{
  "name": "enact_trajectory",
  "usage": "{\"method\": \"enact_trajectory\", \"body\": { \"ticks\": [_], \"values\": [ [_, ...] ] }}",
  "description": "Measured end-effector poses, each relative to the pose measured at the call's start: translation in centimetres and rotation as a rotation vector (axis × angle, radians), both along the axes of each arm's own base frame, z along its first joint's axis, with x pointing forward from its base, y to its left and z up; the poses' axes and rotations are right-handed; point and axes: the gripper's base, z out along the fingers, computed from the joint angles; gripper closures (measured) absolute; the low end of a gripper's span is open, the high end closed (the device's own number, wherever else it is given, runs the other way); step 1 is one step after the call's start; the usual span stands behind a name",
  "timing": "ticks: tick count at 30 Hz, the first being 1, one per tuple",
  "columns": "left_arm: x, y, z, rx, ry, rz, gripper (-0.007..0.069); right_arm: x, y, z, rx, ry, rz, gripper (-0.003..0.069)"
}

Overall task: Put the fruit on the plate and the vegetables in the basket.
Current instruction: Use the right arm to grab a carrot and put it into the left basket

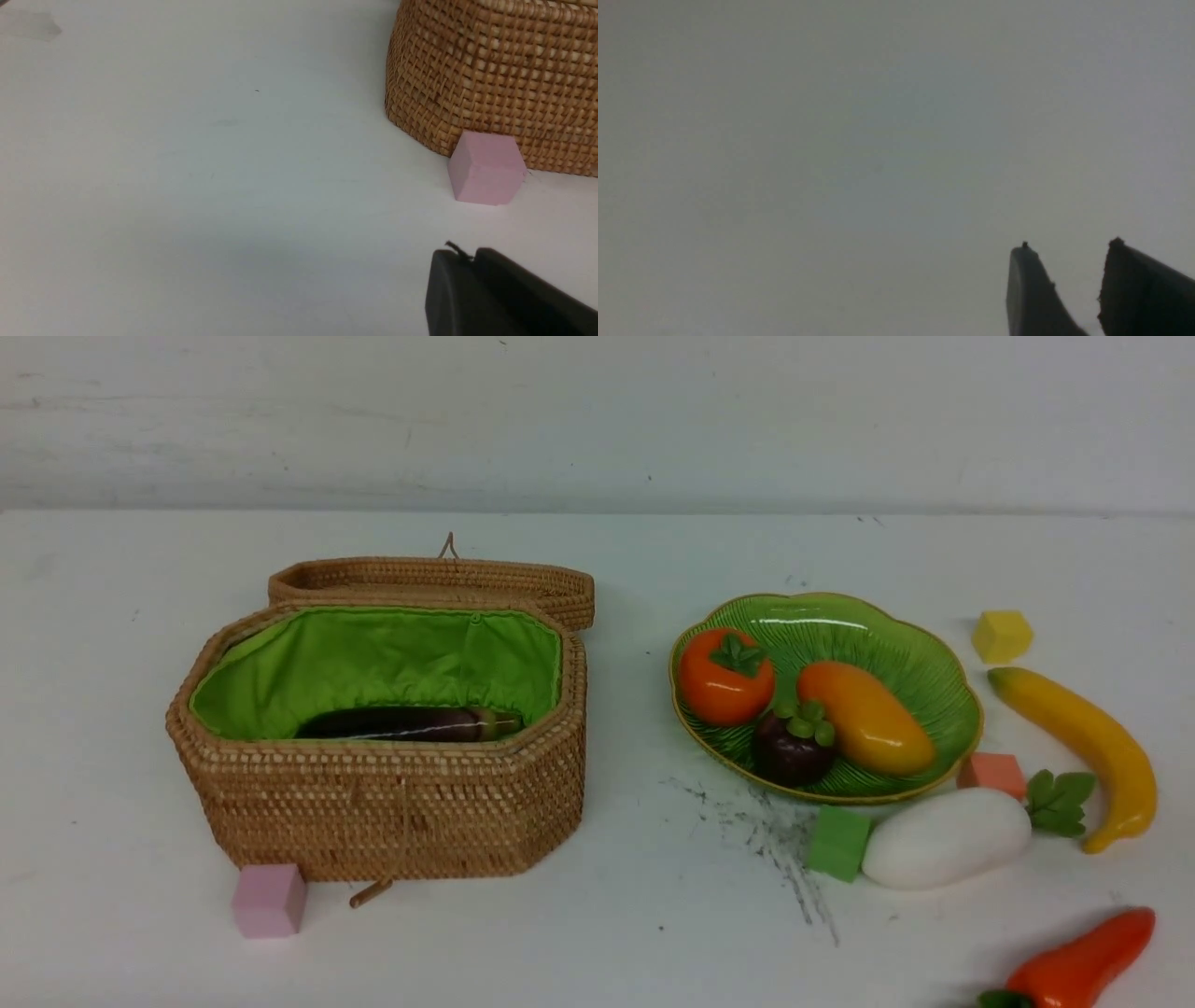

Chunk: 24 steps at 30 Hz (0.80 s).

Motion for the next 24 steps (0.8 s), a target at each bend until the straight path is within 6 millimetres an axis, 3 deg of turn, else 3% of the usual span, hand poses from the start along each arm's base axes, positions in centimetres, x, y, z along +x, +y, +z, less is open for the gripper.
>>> {"method": "enact_trajectory", "body": {
  "ticks": [1, 4, 10, 16, 23, 24],
  "values": [
    [0.0, 0.0, 0.0, 0.0, 0.0, 0.0, 0.058, 0.7, 0.1, 0.9, -0.017, 0.088, -0.002, 0.0414],
    [0.0, 0.0, 0.0, 0.0, 0.001, 0.0, 0.0577, 4.2, 0.0, 0.7, -0.098, 0.357, -0.032, 0.0414],
    [0.0, 0.0, 0.0, 0.0, 0.001, 0.0, 0.0574, 10.2, 0.0, -4.0, -0.158, 0.813, -0.048, 0.0414],
    [0.0, 0.0, 0.0, 0.001, 0.001, 0.0, 0.0573, 13.4, 0.9, -8.6, -0.046, 1.152, 0.009, 0.0411],
    [0.0, 0.0, 0.0, 0.001, 0.001, 0.0, 0.0564, 17.4, 1.4, -13.6, 0.158, 1.436, -0.055, 0.0307],
    [0.0, 0.0, 0.0, 0.001, 0.001, 0.0, 0.0564, 18.1, 1.4, -14.8, 0.194, 1.481, -0.077, 0.026]
  ]
}}
